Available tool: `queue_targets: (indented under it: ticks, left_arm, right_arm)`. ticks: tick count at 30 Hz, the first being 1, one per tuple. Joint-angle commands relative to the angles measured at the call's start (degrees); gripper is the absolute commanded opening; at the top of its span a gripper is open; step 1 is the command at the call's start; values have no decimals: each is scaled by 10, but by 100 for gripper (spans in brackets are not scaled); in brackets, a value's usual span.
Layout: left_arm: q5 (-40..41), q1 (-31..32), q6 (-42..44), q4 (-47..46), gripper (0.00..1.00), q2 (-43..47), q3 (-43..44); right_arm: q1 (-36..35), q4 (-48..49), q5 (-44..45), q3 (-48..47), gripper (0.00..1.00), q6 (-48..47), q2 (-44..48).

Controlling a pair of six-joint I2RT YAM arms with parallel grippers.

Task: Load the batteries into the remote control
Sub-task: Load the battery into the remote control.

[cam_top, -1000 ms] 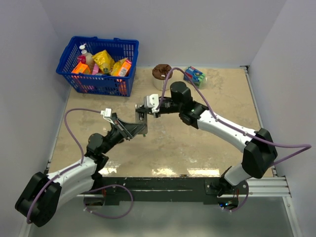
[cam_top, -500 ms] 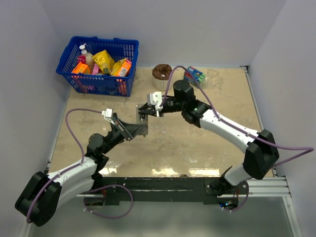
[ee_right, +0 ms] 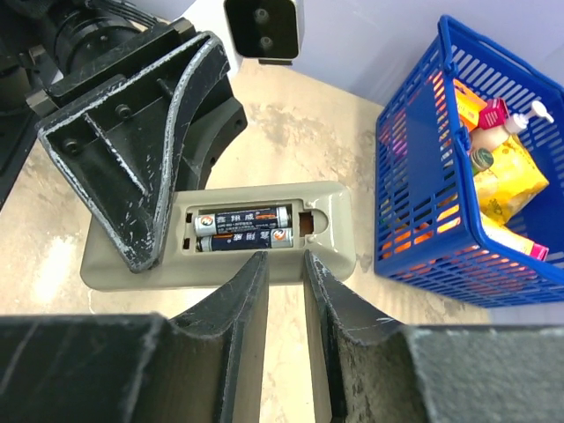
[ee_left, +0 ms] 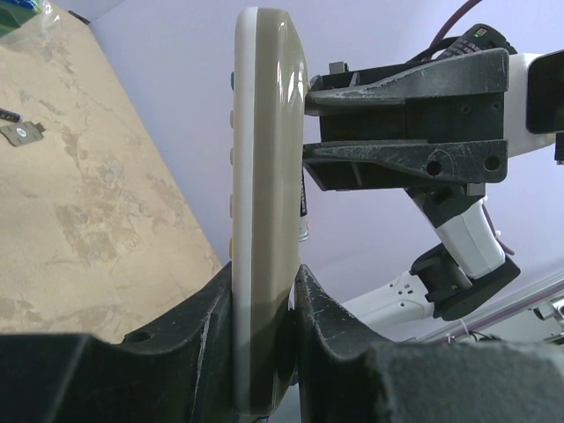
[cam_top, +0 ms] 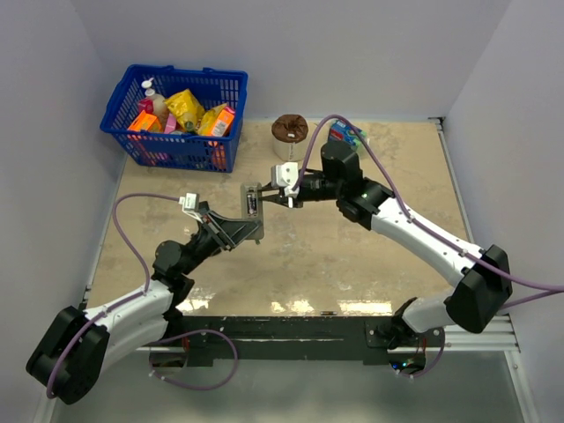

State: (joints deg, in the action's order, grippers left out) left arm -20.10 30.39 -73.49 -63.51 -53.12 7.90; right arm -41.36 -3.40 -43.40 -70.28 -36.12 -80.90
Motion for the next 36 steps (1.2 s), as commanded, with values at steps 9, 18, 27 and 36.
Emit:
queue_targets:
  ticks: [9, 18, 27, 36]
  left_arm:
    - [-9, 1, 0, -62, 0, 8, 19]
    - [-9, 2, 3, -58, 0, 13, 21]
    - [-14, 1, 8, -58, 0, 10, 27]
    - [-14, 2, 12, -51, 0, 12, 29]
  right_arm:
    - [-52, -24, 47, 8, 27, -18, 7]
    - [-75, -60, 95, -3, 27, -53, -10]
    - [-81, -50, 113, 2, 27, -48, -15]
    - [-89, -11, 136, 9, 35, -20, -20]
